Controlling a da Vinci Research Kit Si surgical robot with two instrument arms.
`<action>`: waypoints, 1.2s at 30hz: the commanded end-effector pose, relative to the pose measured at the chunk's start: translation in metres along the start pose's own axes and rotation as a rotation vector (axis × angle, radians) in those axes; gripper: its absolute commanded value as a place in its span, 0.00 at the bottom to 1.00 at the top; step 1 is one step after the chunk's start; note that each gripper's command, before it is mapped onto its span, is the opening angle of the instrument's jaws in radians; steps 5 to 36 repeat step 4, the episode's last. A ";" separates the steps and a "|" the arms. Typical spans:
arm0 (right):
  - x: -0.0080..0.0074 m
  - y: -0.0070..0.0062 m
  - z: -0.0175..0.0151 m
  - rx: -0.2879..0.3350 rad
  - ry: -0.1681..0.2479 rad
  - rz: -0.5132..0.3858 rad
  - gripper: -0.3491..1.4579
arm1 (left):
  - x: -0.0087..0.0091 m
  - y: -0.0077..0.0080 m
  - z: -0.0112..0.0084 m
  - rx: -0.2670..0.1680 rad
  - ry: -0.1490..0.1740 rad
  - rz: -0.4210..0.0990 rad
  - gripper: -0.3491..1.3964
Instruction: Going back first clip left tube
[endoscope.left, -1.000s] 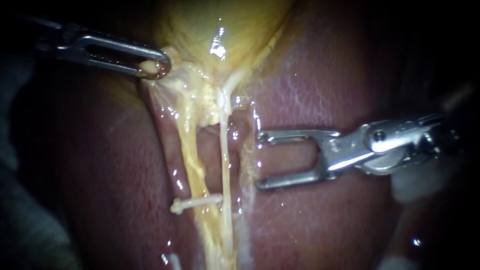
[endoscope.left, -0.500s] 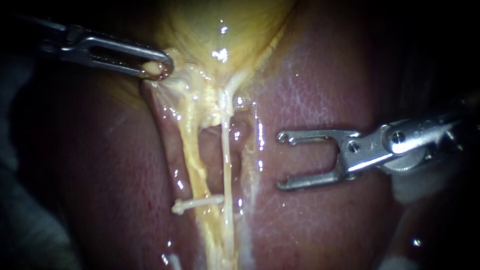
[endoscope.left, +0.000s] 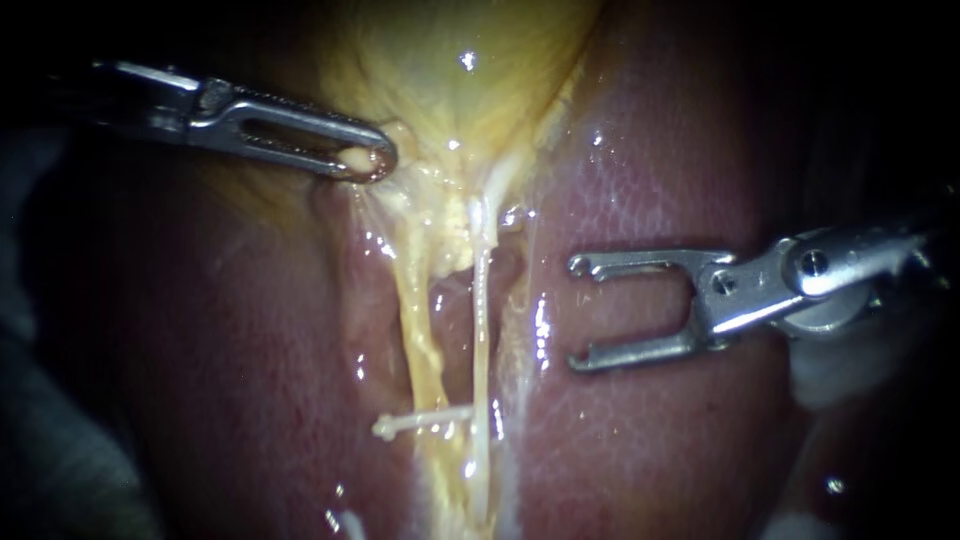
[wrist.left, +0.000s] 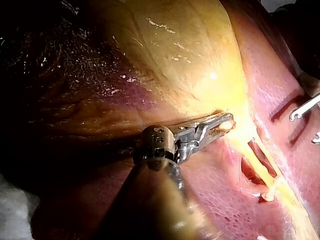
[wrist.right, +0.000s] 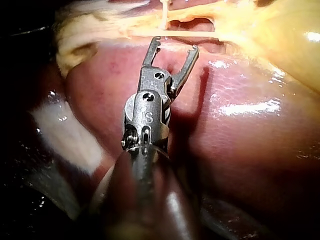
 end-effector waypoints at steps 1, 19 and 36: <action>0.0000 0.0000 0.0000 -0.001 0.000 0.000 0.47 | 0.0000 0.0000 -0.0001 0.000 0.000 0.001 0.00; 0.0000 0.0000 0.0000 -0.001 0.000 0.000 0.47 | 0.0001 0.0000 -0.0002 -0.001 -0.001 0.001 0.00; 0.0000 0.0000 0.0000 -0.001 0.000 0.000 0.47 | 0.0001 0.0000 -0.0002 -0.001 -0.001 0.001 0.00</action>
